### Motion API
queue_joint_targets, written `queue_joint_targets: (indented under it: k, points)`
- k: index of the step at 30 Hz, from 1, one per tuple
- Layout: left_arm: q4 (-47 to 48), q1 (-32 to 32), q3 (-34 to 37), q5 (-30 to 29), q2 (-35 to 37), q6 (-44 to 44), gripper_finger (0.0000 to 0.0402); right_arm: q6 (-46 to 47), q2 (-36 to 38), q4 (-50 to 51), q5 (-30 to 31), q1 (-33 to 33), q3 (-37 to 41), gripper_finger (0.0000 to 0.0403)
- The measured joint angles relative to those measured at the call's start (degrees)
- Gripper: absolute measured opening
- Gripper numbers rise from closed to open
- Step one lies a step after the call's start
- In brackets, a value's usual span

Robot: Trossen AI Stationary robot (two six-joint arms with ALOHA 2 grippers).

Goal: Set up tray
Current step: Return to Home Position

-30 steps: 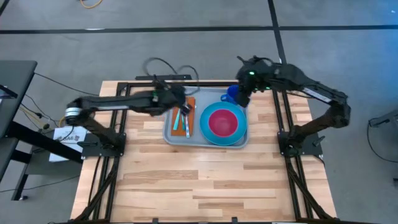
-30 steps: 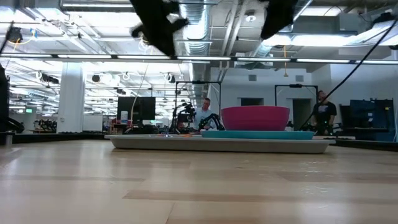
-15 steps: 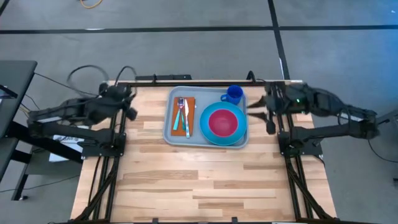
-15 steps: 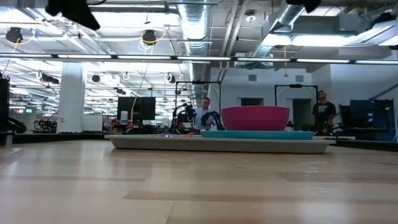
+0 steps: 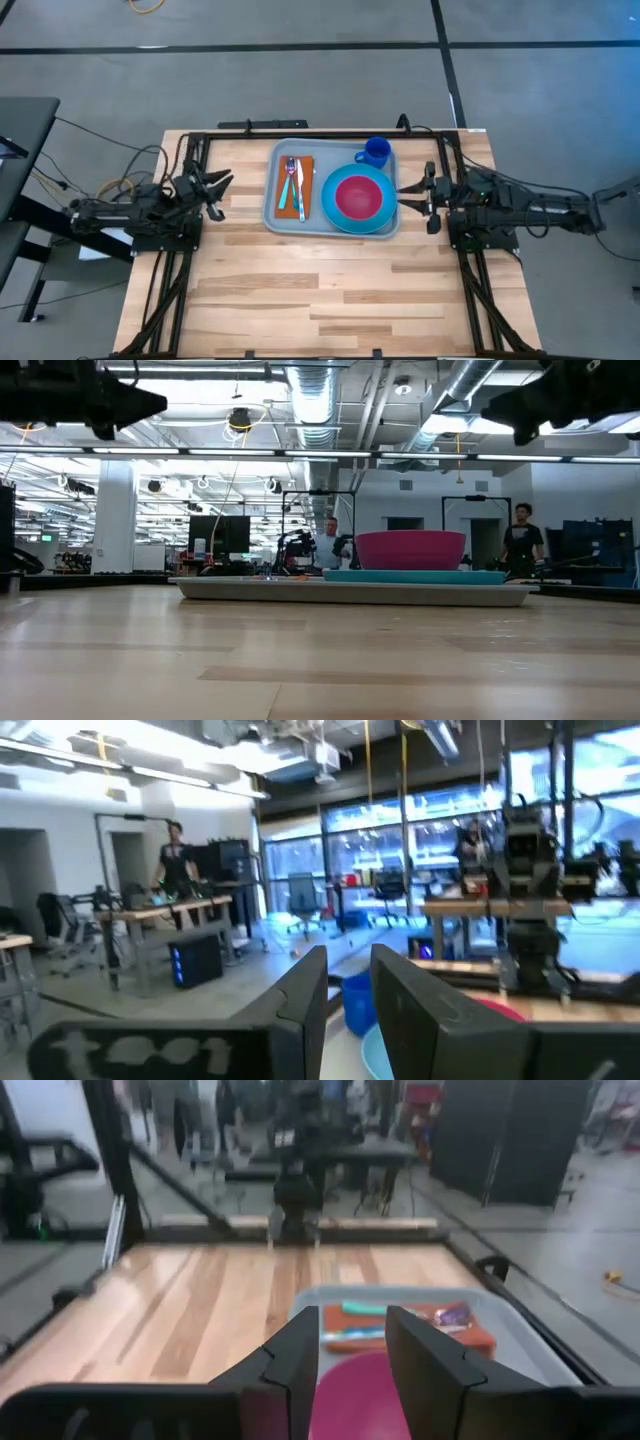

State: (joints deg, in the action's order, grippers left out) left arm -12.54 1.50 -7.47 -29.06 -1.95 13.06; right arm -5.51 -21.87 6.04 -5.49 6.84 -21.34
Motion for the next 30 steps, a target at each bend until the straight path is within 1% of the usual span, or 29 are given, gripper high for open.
queue_joint_targets:
  k: [2, 6, 9, 11, 17, 21, 27, 30]
  points:
    - [-0.7, 0.0, 2.1, -0.2, 2.0, 0.1, 0.0071, 1.6, 2.7, -1.9, 0.2, 0.4, 2.7, 0.0112]
    - [0.5, 0.0, 3.2, 0.5, 1.1, -0.1, 0.0071, 2.5, 7.6, -2.4, 0.2, 1.2, 7.1, 0.0112]
    - [3.9, 0.0, 3.2, 1.7, 0.9, -2.6, 0.0071, 2.5, 11.2, -2.5, 1.7, 1.5, 10.1, 0.0112]
    - [4.3, 0.0, 3.2, 2.3, 1.0, -4.2, 0.0071, 2.5, 13.3, -3.8, 2.8, 1.6, 12.1, 0.0112]
    - [12.1, 0.0, 3.2, 2.2, 1.0, -8.2, 0.0071, 2.5, 18.7, -6.0, 3.0, 1.9, 17.6, 0.0112]
    - [15.2, 0.0, 3.2, 2.3, 1.0, -8.8, 0.0071, 2.6, 20.9, -7.1, 3.3, 1.9, 20.9, 0.0112]
    - [19.8, 0.0, 3.2, 2.3, 1.0, -8.6, 0.0071, 4.1, 21.1, -7.0, 5.6, 1.9, 20.9, 0.0112]
    - [21.0, 0.0, 3.0, 2.3, 1.0, -10.9, 0.0071, 4.1, 21.0, -6.9, 5.6, 1.9, 20.9, 0.0112]
